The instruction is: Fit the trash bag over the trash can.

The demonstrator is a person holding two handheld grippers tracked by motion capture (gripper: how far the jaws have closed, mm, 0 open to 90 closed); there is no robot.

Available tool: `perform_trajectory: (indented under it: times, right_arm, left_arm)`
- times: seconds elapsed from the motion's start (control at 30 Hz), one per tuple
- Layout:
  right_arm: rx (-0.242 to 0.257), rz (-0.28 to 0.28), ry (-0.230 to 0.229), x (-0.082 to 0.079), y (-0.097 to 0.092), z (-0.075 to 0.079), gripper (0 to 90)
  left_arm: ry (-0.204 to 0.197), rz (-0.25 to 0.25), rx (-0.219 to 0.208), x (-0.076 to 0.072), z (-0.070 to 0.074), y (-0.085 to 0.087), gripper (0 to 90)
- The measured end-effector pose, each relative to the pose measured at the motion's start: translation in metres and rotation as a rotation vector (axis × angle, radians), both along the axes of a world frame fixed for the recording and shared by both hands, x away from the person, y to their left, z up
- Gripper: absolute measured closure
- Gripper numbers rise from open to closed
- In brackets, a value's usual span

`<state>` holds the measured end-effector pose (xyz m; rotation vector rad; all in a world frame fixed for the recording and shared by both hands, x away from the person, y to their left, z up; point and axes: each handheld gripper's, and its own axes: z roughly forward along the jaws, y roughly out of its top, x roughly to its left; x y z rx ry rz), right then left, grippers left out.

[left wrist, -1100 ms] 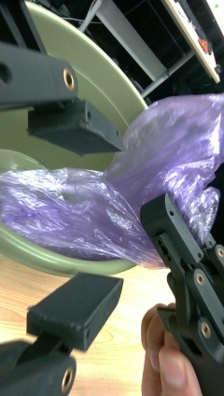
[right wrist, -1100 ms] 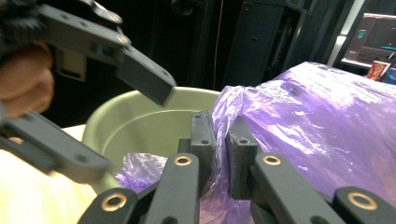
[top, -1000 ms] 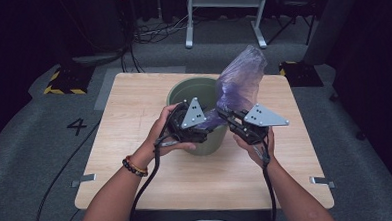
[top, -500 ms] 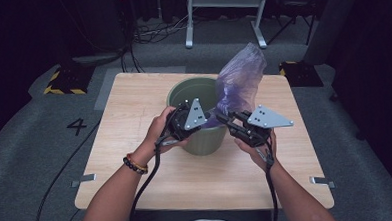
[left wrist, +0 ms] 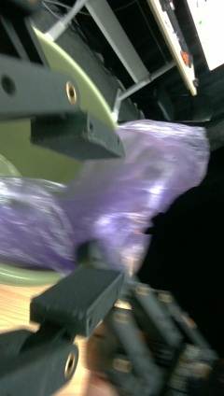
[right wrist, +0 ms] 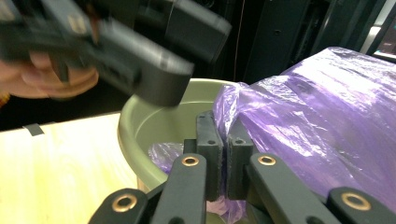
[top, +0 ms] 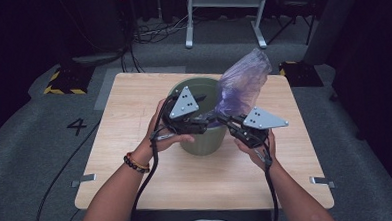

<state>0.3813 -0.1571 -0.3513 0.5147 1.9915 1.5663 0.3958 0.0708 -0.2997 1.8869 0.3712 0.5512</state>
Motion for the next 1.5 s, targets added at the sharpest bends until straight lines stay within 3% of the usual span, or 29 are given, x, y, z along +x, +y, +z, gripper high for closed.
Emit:
perform_trajectory:
  times: [0.1,0.17,0.23,0.3,0.37,0.53,0.6,0.73,0.97,1.07,1.17,1.4,1.5]
  right_arm:
    - [-0.027,-0.011,-0.021,-0.001,0.005,-0.002,86.8]
    - [-0.057,-0.02,-0.04,-0.002,0.008,-0.003,85.7]
    - [-0.074,-0.028,-0.054,-0.003,0.01,-0.004,84.8]
    - [-0.087,-0.033,-0.067,-0.004,0.011,-0.005,83.2]
    - [-0.09,-0.034,-0.068,-0.005,0.011,-0.005,80.7]
    - [-0.081,-0.042,-0.061,-0.004,0.008,-0.007,76.0]
    - [-0.063,-0.038,-0.053,-0.004,0.006,-0.007,69.9]
    - [-0.048,-0.026,-0.039,-0.007,0.001,-0.003,54.2]
    - [-0.011,-0.032,-0.025,-0.017,-0.026,0.004,44.0]
    - [-0.006,-0.068,-0.029,-0.02,-0.044,0.003,39.4]
    - [-0.014,-0.11,-0.024,-0.019,-0.059,-0.002,36.2]
    - [-0.094,-0.187,-0.004,-0.009,-0.077,-0.029,31.3]
    - [-0.084,-0.217,-0.014,-0.008,-0.087,-0.035,28.7]
  left_arm:
    - [0.013,-0.002,0.006,0.005,0.005,-0.009,33.0]
    - [0.045,-0.019,0.025,0.011,0.006,-0.016,33.0]
    - [0.064,0.015,0.066,0.017,0.004,-0.024,35.5]
    - [0.065,0.015,0.08,0.02,0.002,-0.027,46.5]
    - [0.05,0.003,0.108,0.023,0.001,-0.028,64.3]
    - [0.028,-0.011,0.141,0.022,-0.002,-0.03,89.8]
    - [0.012,-0.004,0.146,0.022,-0.002,-0.029,90.0]
    - [-0.004,0.017,0.114,0.023,-0.001,-0.019,90.0]
    - [-0.053,0.04,0.124,0.019,-0.003,0.003,90.0]
    - [-0.058,0.046,0.124,0.017,-0.007,0.013,90.0]
    - [-0.046,0.062,0.115,0.017,-0.011,0.026,90.0]
    - [-0.029,0.086,0.112,0.02,-0.02,0.045,90.0]
    - [-0.024,0.097,0.115,0.022,-0.025,0.053,90.0]
